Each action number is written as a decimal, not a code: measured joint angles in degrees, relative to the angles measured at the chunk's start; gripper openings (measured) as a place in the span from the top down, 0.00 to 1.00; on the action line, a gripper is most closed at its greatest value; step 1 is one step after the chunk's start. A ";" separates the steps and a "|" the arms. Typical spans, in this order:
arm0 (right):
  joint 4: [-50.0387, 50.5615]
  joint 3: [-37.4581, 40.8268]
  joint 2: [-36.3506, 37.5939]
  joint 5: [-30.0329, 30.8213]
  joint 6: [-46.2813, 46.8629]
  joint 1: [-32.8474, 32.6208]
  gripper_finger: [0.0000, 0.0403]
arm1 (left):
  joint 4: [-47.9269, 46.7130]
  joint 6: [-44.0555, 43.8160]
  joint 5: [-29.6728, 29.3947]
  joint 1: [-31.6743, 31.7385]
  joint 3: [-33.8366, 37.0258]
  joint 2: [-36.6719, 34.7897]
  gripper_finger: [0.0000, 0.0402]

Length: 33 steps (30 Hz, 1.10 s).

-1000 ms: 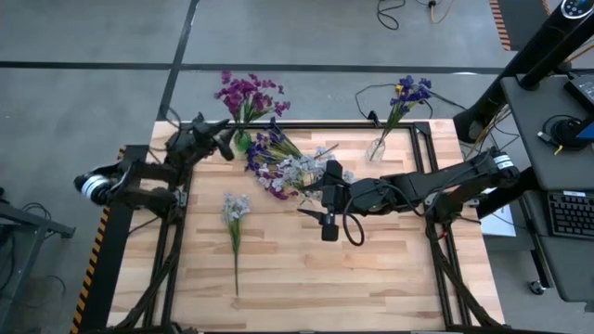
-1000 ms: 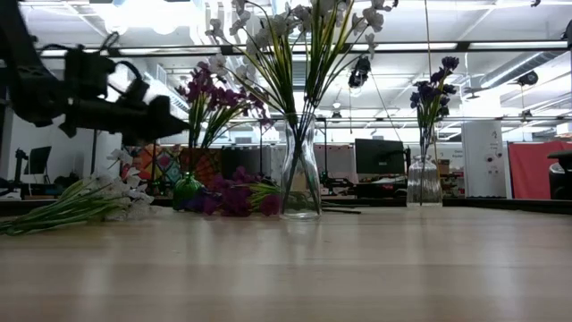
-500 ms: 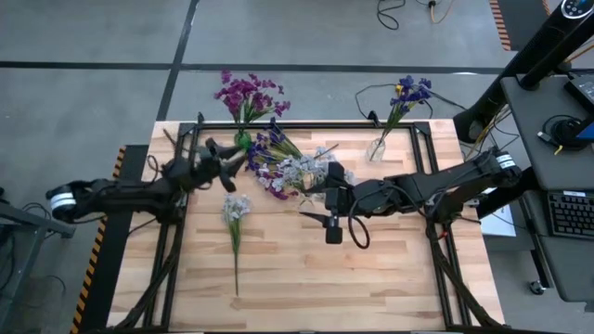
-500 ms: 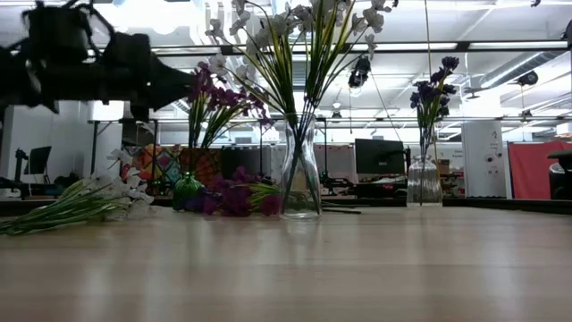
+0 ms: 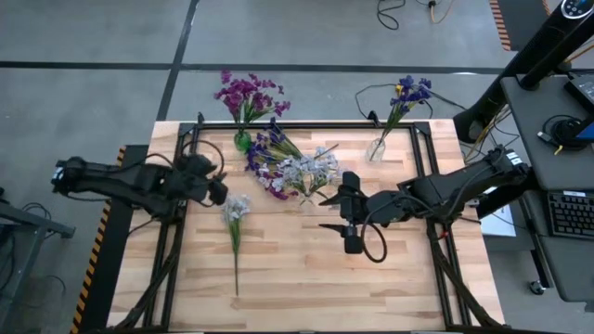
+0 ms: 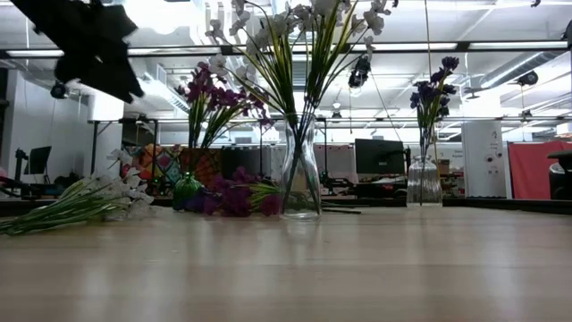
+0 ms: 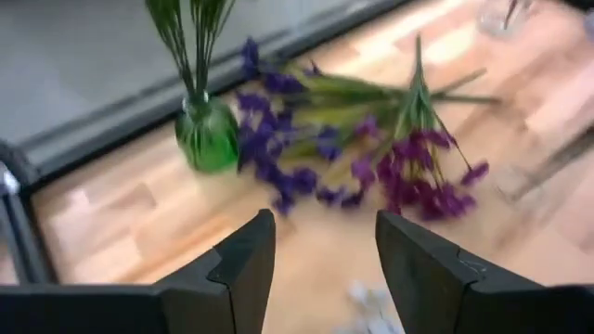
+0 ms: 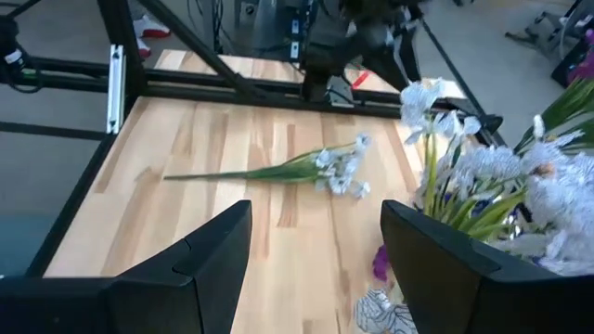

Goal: Sort flowers into vase by color
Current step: Put the violet flowers into the green flower vase

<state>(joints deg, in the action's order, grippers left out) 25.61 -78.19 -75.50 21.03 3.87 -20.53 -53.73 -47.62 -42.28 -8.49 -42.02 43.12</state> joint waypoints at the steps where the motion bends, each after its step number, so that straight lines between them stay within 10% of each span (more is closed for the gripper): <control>1: 0.30 0.00 0.04 0.01 0.26 -0.26 0.42 | -2.52 -1.82 0.76 -1.55 -1.20 0.28 0.58; 13: -1.33 -1.67 1.72 -0.06 2.82 -1.71 0.42 | 5.69 1.58 -3.53 -11.79 0.53 6.70 0.57; 33: -0.78 -4.63 1.94 -0.23 2.71 -1.74 0.42 | 67.20 38.90 3.09 -0.66 22.90 14.75 0.50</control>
<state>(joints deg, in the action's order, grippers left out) 24.83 -82.83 -73.56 20.80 6.58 -22.26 13.46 -8.72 -39.20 -9.15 -19.11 57.87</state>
